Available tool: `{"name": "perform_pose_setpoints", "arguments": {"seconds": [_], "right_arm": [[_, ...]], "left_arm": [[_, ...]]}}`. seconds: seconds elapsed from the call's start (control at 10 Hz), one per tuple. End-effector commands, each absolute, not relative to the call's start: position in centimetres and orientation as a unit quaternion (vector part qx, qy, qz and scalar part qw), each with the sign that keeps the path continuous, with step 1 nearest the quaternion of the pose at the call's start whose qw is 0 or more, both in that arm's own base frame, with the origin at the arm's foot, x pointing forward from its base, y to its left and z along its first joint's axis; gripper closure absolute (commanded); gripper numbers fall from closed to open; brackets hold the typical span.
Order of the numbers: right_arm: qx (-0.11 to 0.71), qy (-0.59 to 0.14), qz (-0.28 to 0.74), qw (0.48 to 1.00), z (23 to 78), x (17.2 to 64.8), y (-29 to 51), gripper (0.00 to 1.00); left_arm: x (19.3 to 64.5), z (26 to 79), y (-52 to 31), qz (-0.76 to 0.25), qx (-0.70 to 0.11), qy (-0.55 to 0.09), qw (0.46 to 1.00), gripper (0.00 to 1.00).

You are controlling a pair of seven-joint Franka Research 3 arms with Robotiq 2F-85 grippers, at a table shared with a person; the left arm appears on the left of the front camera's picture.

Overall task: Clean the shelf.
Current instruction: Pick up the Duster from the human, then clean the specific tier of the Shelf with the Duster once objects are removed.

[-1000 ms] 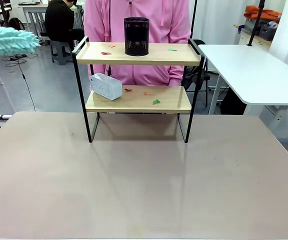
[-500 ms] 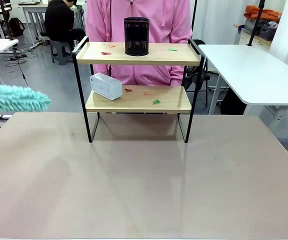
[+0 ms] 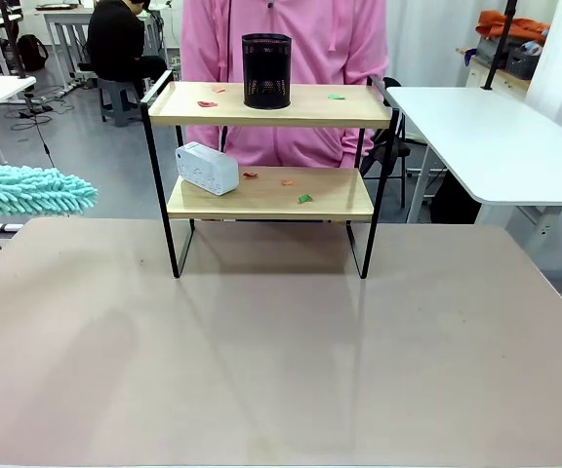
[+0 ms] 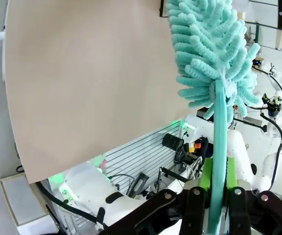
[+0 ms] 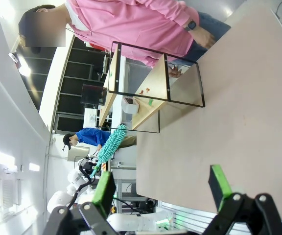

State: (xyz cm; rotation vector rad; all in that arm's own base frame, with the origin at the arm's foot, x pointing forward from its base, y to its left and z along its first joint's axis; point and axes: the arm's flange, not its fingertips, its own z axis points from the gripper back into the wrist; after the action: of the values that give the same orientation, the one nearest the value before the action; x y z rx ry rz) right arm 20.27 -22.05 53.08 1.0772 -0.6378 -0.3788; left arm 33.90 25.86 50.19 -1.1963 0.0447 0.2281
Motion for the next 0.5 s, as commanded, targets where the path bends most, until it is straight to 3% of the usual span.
{"name": "perform_pose_setpoints", "arguments": {"seconds": [0.0,0.4], "right_arm": [[0.504,-0.31,-0.166,0.789,53.24,20.48,-22.1,0.0],[0.504,-0.31,-0.166,0.789,53.24,20.48,-22.1,0.0]], "left_arm": [[34.08,50.84,25.84,0.112,-0.572,0.021,0.812,1.0],[34.08,50.84,25.84,0.112,-0.572,0.021,0.812,1.0]]}}
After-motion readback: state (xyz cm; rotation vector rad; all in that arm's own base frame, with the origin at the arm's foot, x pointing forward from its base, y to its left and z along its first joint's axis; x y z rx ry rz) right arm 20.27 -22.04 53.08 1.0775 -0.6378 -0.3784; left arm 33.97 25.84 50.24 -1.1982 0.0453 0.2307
